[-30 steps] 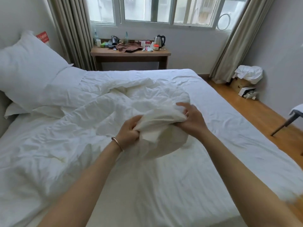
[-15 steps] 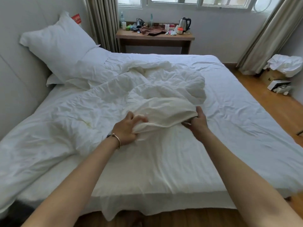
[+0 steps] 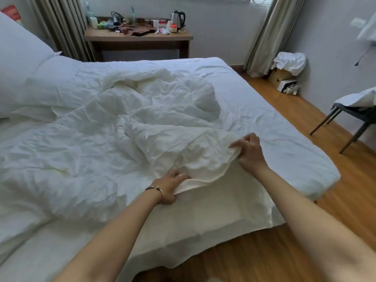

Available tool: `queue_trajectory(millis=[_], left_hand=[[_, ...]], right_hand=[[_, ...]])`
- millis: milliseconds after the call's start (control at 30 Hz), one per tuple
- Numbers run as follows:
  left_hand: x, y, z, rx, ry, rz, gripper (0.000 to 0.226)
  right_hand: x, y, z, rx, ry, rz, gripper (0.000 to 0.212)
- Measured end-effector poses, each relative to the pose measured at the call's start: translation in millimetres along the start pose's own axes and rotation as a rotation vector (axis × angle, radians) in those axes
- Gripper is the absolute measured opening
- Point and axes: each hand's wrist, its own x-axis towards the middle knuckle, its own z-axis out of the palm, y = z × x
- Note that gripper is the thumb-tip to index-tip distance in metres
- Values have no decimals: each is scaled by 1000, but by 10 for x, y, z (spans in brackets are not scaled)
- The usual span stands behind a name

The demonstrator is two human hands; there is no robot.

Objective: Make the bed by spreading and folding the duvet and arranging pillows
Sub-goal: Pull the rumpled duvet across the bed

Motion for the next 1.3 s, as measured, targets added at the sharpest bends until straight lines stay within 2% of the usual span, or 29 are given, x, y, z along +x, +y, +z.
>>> queue_trajectory(millis=[133, 200, 233, 300, 367, 500, 567, 633, 733, 833, 900, 933, 967, 1000, 1033, 1133, 1233, 1300], left_hand=[[259, 132, 639, 15, -322, -86, 73], [442, 336, 756, -26, -382, -139, 63], [552, 468, 744, -71, -315, -176, 52], [829, 759, 642, -181, -26, -264, 33], [1144, 1052, 518, -302, 184, -328, 30], [1789, 1487, 557, -343, 158, -299, 33], [1997, 1656, 693, -376, 170, -312, 39], [2158, 1793, 843, -429, 212, -354, 49], [2448, 1964, 956, -430, 239, -406, 64], [2825, 2088, 1026, -379, 149, -510, 84], [3010, 2112, 1120, -416, 75, -638, 98], [3069, 2104, 1162, -420, 46, -689, 102], [3114, 2086, 1195, -407, 23, -720, 104], [3155, 2061, 1221, -399, 15, -728, 104], [3193, 2032, 1242, -422, 28, -716, 100], [3344, 2033, 1153, -612, 169, -619, 87], [3535, 2187, 814, -788, 328, -527, 87], [3641, 2360, 520, -849, 407, -487, 82]], right_hand=[[-496, 432, 359, 61, -299, 302, 48], [-581, 650, 414, 121, -454, 406, 47], [-593, 764, 421, 173, -533, 466, 50], [-591, 1019, 413, 320, -673, 600, 56], [-599, 1321, 404, 419, -724, 735, 54], [-550, 1980, 354, 187, -535, 798, 44], [-492, 2304, 346, 128, -495, 918, 52], [-419, 2558, 360, 165, -476, 1135, 69], [-318, 2817, 395, 414, -458, 1521, 100], [-338, 3032, 451, 839, -331, 2054, 118], [-360, 3138, 536, 1059, -185, 2291, 114], [-358, 3162, 592, 1148, -142, 2338, 93], [-318, 3154, 652, 1217, -105, 2311, 61], [-244, 3130, 711, 1179, -92, 2216, 25], [-182, 3125, 752, 1148, -69, 2070, 10], [283, 3103, 711, 1183, 42, 1591, 55], [888, 3073, 214, 1202, 61, 991, 78], [1151, 3192, -154, 1129, 50, 642, 90]])
